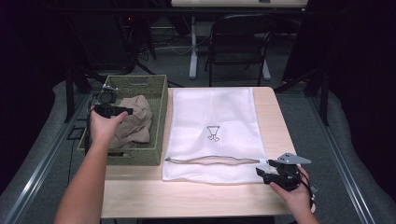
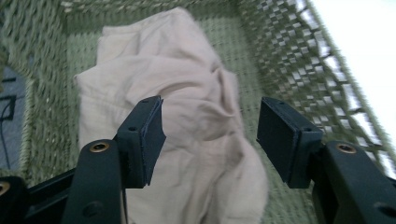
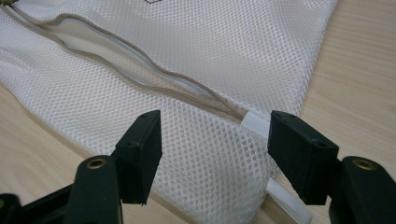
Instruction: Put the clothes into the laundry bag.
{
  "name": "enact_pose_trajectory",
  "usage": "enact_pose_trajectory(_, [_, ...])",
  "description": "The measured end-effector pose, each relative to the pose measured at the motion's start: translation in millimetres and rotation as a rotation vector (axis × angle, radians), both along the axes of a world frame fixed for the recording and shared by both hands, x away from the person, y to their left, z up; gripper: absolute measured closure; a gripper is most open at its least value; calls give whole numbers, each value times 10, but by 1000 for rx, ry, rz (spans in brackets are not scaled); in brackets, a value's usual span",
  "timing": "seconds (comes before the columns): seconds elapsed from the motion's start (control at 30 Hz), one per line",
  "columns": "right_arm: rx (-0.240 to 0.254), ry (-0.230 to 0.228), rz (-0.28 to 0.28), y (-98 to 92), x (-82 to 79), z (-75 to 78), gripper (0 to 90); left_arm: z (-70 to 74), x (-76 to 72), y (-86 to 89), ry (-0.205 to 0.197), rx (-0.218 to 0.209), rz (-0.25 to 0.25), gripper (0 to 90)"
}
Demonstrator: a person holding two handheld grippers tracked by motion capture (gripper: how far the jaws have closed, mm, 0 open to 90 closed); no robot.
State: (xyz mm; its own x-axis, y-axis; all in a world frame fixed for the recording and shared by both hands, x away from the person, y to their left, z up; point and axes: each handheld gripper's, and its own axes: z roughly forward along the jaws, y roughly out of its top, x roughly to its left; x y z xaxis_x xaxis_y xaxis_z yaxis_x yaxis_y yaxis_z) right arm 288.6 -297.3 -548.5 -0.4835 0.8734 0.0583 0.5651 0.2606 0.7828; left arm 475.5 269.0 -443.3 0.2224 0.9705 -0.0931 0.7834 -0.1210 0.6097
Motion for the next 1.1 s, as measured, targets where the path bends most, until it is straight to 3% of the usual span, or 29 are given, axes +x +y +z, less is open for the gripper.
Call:
enact_pose_trajectory(0.57, [-2, 7, 6, -2, 15, -5, 350, -307, 237, 169, 124, 26, 40, 384])
enact_pose_trajectory(0.7, [-3, 11, 4, -10, 13, 0, 350, -373, 278, 191, 154, 8, 68, 374])
enact_pose_trajectory(0.9, [5, 5, 1, -10, 12, 1, 350, -422, 317, 177, 166, -20, 82, 355])
enact_pose_trajectory(1.1, [4, 4, -1, -11, 15, -3, 350, -497, 386, 119, 205, -48, 100, 275])
